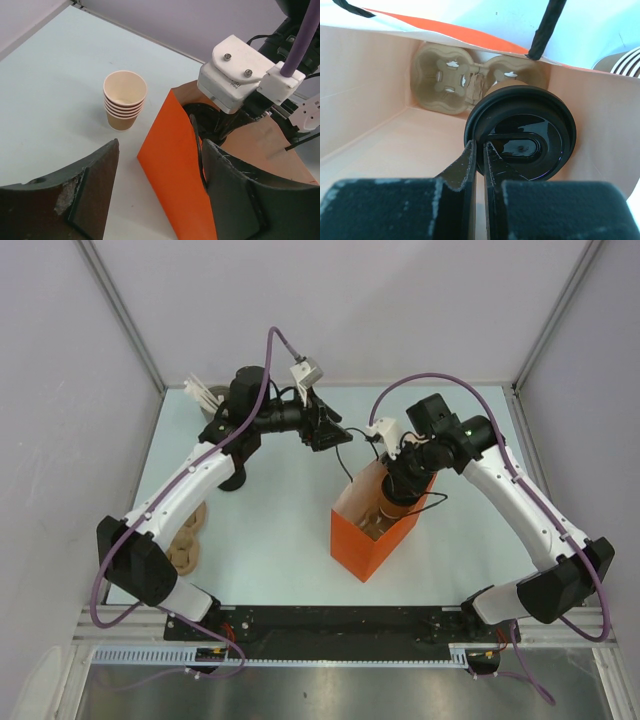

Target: Pack the takeout coffee

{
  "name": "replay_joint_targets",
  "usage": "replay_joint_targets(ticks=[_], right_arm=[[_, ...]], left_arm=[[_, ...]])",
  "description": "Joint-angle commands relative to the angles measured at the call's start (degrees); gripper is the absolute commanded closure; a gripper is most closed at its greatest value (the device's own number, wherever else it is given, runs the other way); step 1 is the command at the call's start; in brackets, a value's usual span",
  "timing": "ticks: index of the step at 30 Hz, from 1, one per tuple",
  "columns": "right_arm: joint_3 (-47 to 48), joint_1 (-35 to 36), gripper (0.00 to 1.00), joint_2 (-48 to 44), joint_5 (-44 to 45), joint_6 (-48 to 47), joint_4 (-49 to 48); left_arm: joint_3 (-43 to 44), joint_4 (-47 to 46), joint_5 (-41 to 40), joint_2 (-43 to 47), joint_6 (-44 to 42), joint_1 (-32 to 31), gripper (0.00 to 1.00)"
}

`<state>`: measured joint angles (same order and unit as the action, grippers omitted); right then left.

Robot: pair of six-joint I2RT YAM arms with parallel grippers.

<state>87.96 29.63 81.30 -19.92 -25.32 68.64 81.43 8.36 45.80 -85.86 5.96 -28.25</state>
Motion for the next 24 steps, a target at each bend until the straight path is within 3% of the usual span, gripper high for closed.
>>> replay_joint_targets(ticks=[1, 8, 15, 19, 24], right_arm=[[-0.6, 0.0, 1.00, -1.3, -0.1, -0.3, 0.3], [-2.2, 0.0, 1.00, -0.7, 0.0, -0.3, -0.2], [-2.1, 0.6, 1.00, 0.0, 0.8, -0.7, 1.5], [-2.1, 0.9, 1.00, 0.8, 1.3, -1.1, 3.9], [-2.2, 1.2, 1.00, 1.8, 2.0, -1.6, 5.5]], left_arm=[[2.0, -1.0, 1.1, 0.2, -0.5, -0.4, 0.29], [1.8, -1.5, 1.7, 0.2, 0.4, -0.5, 0.32], [1.2, -1.5, 0.2, 0.8, 0.4, -0.6, 0.48], [1.0, -1.7, -1.4, 0.8, 0.5, -0.6, 0.63], [0.9, -1.4, -4.0, 0.9, 0.5, -0.6, 0.72]])
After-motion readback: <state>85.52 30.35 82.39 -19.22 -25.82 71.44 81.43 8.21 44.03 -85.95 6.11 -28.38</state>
